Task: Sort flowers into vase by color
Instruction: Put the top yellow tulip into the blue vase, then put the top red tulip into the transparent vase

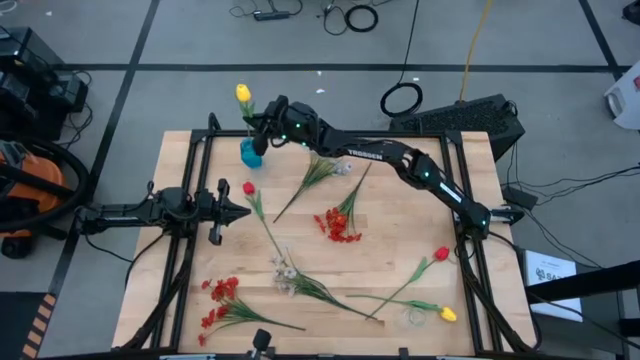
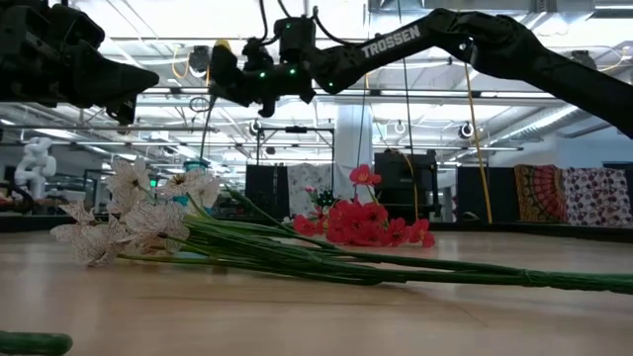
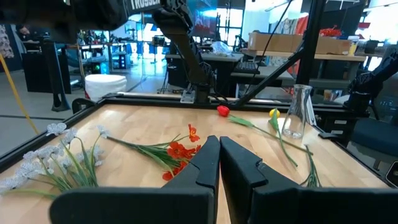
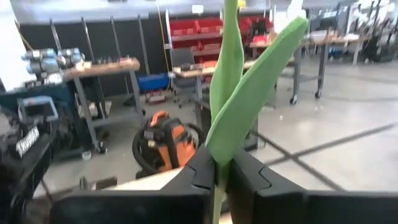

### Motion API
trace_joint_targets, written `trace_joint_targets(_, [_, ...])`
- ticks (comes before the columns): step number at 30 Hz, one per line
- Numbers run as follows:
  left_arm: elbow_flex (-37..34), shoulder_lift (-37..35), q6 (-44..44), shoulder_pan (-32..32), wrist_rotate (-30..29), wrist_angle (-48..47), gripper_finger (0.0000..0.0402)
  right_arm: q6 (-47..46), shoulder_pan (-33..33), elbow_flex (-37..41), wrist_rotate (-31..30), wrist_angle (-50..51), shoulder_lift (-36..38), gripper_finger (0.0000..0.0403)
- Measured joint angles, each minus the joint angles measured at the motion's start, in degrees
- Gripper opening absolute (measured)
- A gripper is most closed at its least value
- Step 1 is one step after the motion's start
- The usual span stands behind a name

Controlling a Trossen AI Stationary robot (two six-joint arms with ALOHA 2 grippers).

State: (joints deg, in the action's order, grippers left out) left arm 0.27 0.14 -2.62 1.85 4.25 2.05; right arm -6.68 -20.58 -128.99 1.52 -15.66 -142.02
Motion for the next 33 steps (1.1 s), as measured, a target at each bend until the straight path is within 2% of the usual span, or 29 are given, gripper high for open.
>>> trace_joint_targets(12, [-0.01,0.0,0.0,0.0,0.0,-0.01,0.002,-4.17,-0.09,-0.02,-0.01,11.48,0.95,0.0108])
trace_joint_targets(20, [-0.01,0.0,0.0,0.0,0.0,0.01,0.002,-2.67,-0.09,0.0,-0.07,27.6,5.26,0.0156])
trace_joint_targets(27, [-0.01,0.0,0.0,0.02,0.0,0.0,0.002,0.18,-0.09,-0.02,-0.11,38.57,10.24,0.0183])
trace_joint_targets(33, [-0.01,0.0,0.0,0.02,0.0,0.0,0.002,1.42,-0.09,-0.02,-0.15,46.21,14.29,0.0187])
